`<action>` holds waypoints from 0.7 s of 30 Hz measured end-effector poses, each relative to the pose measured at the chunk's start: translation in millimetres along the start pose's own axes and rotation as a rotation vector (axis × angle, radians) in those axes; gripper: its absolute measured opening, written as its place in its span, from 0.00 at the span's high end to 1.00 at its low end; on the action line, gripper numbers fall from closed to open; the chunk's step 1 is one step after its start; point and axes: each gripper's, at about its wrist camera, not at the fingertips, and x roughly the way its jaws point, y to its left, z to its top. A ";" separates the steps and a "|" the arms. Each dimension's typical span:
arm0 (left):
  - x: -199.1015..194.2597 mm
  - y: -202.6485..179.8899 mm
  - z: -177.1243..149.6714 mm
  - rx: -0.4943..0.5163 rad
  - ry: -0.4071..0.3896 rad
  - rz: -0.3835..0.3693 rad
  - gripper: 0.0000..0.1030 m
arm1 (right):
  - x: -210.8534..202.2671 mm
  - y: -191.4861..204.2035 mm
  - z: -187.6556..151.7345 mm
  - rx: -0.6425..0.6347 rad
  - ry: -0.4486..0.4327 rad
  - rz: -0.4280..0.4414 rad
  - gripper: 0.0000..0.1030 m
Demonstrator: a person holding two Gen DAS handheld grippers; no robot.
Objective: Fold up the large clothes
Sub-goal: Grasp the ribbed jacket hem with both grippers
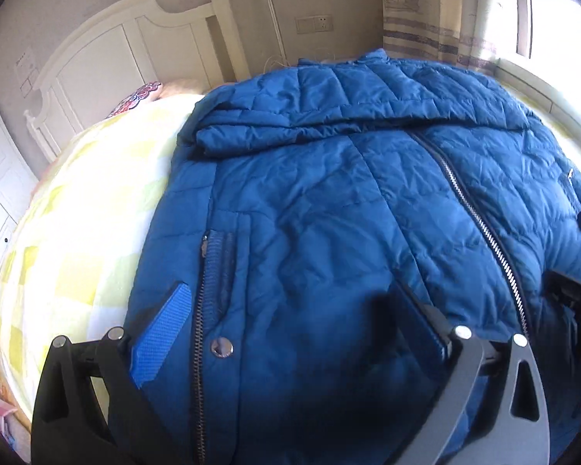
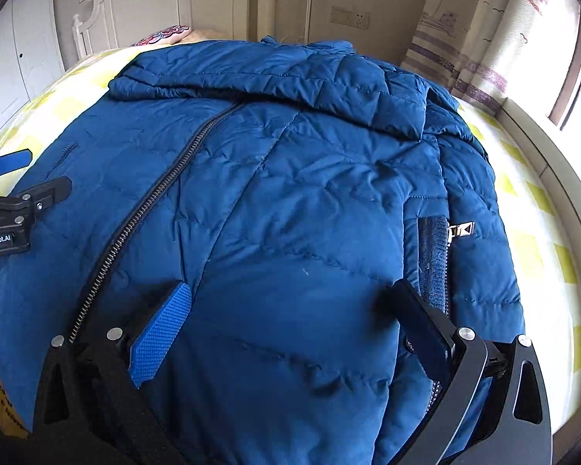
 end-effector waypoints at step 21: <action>-52.7 -23.4 -38.9 0.037 -0.083 -0.091 0.02 | -33.7 27.2 -42.4 -0.092 -0.027 -0.004 0.04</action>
